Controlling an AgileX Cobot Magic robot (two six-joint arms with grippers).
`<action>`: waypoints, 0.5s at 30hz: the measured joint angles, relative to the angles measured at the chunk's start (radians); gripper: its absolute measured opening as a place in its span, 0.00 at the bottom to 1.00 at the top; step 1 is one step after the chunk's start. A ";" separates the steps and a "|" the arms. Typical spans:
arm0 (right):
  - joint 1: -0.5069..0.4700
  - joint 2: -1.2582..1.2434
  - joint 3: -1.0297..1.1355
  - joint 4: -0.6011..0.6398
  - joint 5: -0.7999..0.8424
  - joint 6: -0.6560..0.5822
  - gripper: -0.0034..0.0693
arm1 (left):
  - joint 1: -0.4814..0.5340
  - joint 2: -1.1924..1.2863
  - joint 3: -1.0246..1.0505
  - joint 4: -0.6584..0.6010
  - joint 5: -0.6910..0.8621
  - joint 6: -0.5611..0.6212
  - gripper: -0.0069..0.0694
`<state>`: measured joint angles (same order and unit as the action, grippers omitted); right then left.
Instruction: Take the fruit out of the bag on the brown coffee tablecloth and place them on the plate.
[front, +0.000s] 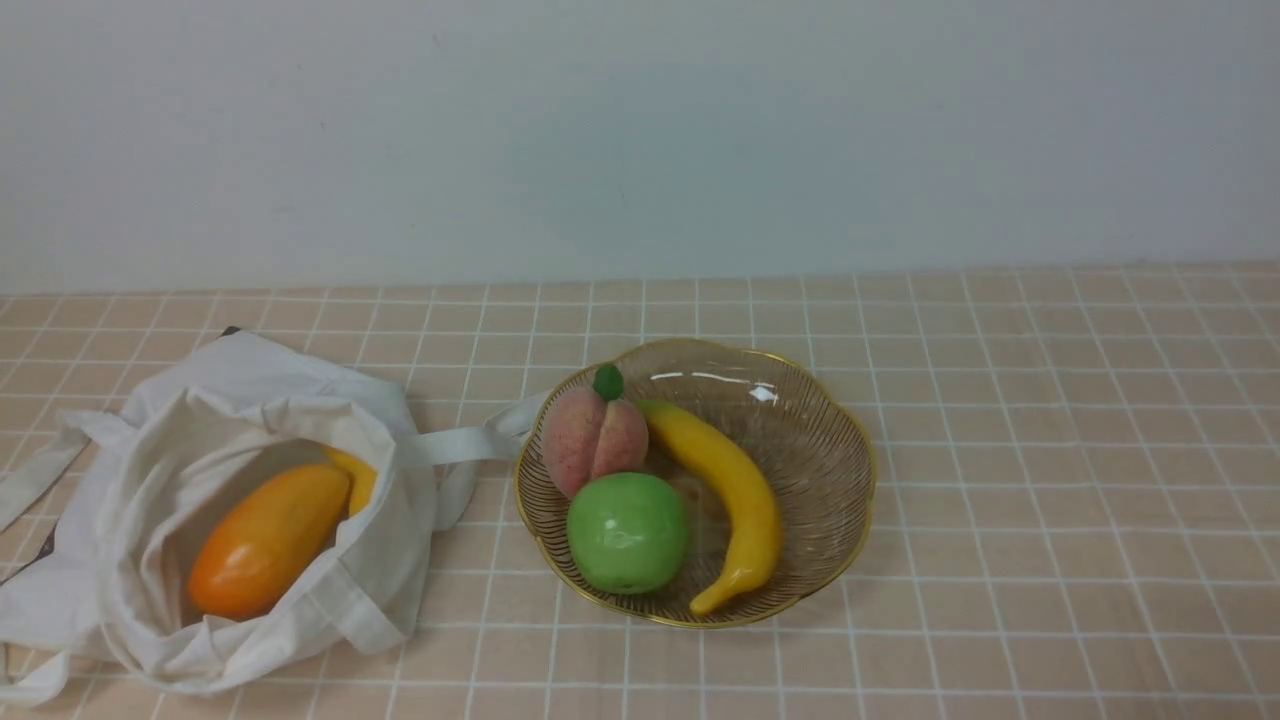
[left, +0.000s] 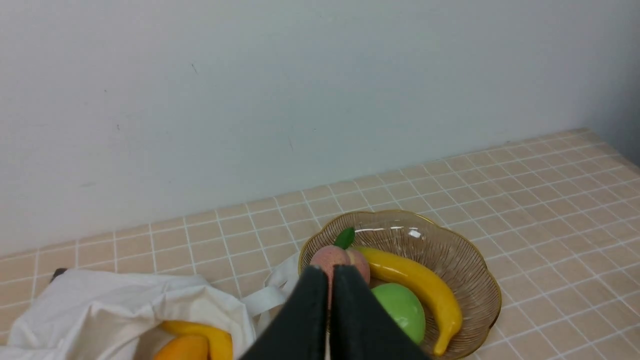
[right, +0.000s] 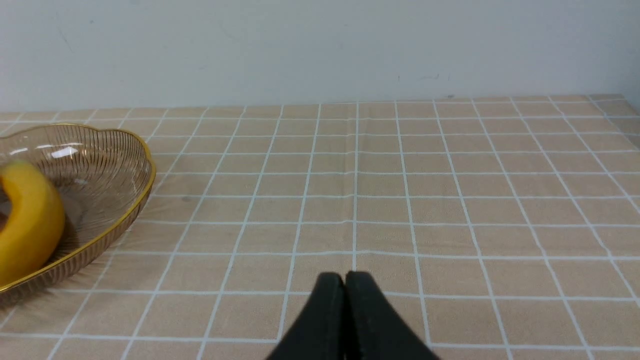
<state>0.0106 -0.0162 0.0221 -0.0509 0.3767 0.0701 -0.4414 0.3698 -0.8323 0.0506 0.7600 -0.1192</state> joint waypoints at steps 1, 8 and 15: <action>0.000 0.000 0.000 0.000 0.000 0.000 0.02 | 0.000 0.000 0.000 0.000 0.000 0.000 0.08; 0.000 0.000 0.000 0.000 0.000 0.000 0.02 | 0.000 -0.004 0.009 0.000 0.014 0.002 0.08; 0.000 0.000 0.000 0.000 0.000 0.000 0.02 | 0.083 -0.139 0.234 -0.042 -0.160 0.077 0.08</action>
<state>0.0106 -0.0162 0.0221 -0.0509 0.3767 0.0701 -0.3586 0.2312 -0.5987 0.0091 0.6004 -0.0424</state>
